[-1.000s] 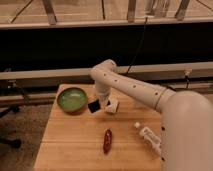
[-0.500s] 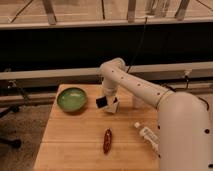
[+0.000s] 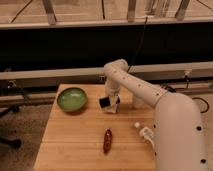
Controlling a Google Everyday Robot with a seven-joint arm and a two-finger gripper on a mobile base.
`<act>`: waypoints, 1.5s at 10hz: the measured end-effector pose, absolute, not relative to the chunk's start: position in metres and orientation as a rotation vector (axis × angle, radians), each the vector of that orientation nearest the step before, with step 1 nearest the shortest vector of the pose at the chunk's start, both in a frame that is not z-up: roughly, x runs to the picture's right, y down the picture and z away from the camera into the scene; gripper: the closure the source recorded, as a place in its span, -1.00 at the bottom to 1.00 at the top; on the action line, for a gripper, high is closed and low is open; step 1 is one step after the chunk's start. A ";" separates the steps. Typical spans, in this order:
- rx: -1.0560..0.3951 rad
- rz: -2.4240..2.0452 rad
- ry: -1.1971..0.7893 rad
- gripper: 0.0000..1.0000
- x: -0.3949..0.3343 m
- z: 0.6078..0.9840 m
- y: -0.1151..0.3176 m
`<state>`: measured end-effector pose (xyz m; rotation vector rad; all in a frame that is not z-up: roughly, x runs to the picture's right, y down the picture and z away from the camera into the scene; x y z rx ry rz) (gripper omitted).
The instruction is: Place the eraser on the white sponge
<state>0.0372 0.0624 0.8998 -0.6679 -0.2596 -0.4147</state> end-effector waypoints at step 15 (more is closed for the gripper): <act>-0.585 -0.409 -0.259 -0.60 0.048 0.872 0.048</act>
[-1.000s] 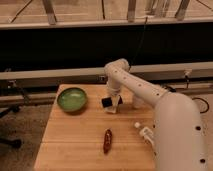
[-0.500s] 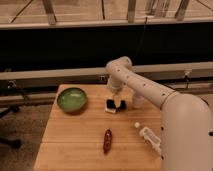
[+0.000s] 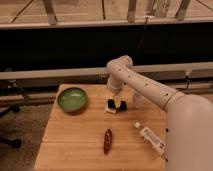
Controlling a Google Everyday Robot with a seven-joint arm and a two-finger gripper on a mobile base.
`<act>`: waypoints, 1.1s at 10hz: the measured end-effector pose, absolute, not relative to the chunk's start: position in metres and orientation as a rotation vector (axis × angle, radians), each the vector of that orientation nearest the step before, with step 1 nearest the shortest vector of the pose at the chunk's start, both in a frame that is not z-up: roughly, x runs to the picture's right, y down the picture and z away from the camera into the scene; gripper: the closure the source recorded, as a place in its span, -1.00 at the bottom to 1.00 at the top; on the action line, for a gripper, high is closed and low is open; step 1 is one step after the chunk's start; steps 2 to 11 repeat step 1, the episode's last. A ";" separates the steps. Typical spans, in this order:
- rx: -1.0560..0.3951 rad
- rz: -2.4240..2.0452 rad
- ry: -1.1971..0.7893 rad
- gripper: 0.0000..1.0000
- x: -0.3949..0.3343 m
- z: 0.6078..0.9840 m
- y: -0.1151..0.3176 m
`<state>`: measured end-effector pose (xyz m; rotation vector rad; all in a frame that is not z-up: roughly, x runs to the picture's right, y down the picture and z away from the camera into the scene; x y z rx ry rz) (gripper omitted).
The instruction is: Place the eraser on the white sponge
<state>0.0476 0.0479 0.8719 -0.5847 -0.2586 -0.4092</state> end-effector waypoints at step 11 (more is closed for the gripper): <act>-0.580 -0.411 -0.261 -0.60 0.047 0.874 0.051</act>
